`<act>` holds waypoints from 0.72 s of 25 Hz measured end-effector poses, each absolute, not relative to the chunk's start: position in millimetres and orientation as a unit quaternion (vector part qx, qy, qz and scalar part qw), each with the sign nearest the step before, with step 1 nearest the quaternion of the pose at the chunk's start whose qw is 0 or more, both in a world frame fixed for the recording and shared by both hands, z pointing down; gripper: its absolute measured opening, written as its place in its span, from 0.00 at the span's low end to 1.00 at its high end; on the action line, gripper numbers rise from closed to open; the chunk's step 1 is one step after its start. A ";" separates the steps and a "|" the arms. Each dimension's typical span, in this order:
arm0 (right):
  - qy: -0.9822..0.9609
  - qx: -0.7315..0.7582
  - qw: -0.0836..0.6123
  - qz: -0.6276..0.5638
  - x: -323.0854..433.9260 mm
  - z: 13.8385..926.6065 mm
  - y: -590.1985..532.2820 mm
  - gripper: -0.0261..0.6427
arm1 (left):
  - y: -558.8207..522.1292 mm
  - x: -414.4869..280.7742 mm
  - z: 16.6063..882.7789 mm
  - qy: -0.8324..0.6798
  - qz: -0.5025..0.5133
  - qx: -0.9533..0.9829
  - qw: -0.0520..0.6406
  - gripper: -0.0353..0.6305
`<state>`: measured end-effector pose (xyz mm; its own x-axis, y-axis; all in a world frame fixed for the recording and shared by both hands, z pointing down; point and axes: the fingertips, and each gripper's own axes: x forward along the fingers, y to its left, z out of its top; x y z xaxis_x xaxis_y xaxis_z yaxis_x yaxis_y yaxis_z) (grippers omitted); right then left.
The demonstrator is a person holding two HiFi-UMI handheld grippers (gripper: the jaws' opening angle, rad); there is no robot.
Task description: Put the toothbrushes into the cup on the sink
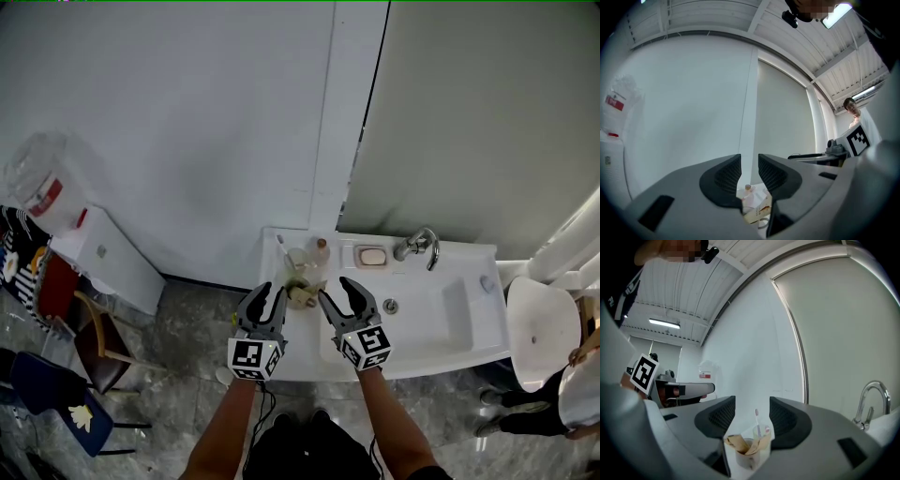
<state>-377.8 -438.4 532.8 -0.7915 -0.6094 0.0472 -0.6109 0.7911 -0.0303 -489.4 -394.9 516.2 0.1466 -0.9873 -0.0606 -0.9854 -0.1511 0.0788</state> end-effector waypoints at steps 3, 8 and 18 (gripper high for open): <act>-0.946 0.323 0.014 0.027 -375.0 510.7 -432.2 0.38 | -387.3 -491.6 495.0 -0.655 -0.047 0.754 0.009 0.23; -0.945 0.325 0.016 0.018 -372.3 489.4 -421.4 0.39 | -377.6 -493.7 470.3 -0.660 -0.047 0.750 0.002 0.23; -0.944 0.329 0.015 0.006 -364.3 473.2 -395.4 0.40 | -352.5 -487.5 458.8 -0.659 -0.051 0.751 -0.003 0.23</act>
